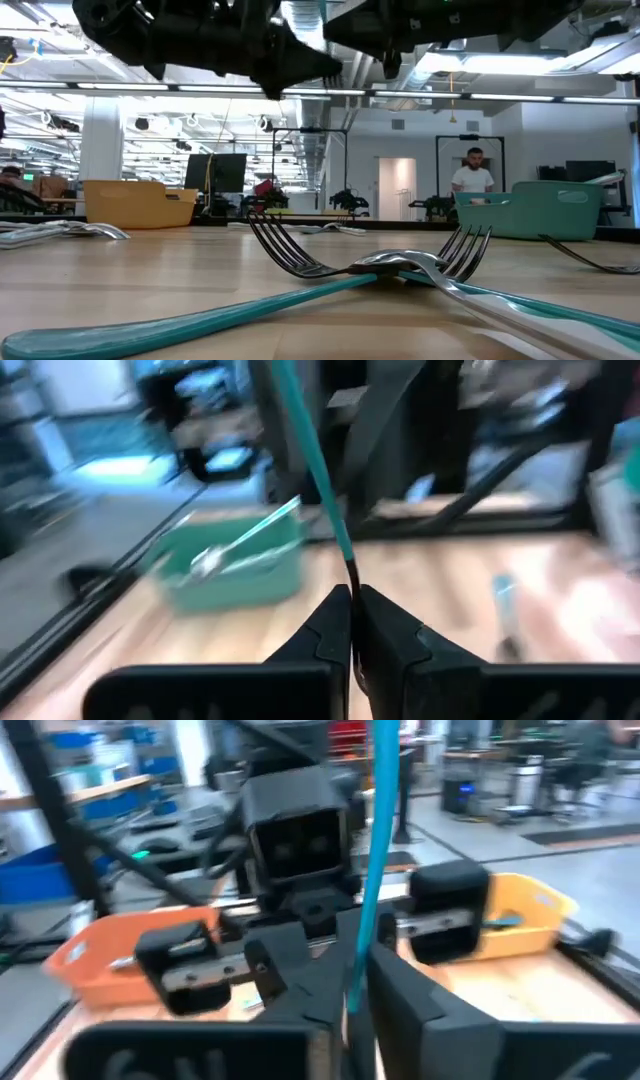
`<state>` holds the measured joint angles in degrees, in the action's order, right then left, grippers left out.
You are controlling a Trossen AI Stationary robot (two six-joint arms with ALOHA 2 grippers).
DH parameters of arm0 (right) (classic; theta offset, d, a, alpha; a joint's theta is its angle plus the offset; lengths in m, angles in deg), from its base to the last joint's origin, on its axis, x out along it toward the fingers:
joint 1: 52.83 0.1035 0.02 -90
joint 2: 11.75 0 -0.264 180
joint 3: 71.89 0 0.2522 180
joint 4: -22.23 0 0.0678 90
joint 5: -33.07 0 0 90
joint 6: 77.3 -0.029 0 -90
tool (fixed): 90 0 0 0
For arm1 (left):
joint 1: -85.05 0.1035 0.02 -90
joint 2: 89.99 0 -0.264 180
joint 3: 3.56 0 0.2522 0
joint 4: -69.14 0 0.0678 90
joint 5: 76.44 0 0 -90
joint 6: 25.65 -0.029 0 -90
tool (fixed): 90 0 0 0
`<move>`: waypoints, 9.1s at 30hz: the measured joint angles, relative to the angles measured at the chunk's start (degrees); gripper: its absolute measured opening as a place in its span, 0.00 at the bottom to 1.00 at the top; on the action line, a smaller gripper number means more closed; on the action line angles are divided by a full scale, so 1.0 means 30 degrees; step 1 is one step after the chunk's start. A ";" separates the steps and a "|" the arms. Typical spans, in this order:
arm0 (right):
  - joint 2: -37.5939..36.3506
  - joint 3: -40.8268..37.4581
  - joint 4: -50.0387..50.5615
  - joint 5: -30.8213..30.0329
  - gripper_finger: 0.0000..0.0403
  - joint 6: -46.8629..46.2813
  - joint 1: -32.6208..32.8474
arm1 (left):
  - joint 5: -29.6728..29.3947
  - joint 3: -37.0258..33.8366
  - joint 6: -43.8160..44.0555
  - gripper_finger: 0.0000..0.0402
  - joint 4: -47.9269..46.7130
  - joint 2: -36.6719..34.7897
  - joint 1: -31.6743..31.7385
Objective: Sort silverware by color (type)
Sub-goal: Put the blue fork into the yellow bin
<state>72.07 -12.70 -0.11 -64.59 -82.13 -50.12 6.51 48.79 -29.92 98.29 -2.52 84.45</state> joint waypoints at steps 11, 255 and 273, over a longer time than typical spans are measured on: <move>-0.0991 0.0015 0.3747 -0.3971 0.39 -0.2201 -0.0775 | -0.9854 0.0007 0.4134 0.00 -1.7857 -0.8505 0.4747; 0.7679 0.5419 1.1417 0.2998 0.29 0.3386 -0.2764 | -0.6253 -0.2047 0.6590 0.10 -1.0673 -0.6705 0.2876; 0.7800 0.4320 1.3442 0.2562 0.38 0.5973 0.0789 | -0.7638 -0.2047 0.7129 0.10 -1.0693 -0.6676 0.0100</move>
<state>95.46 0.27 40.22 -56.90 -64.21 -47.75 -16.41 42.65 -8.54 66.21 -22.55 84.75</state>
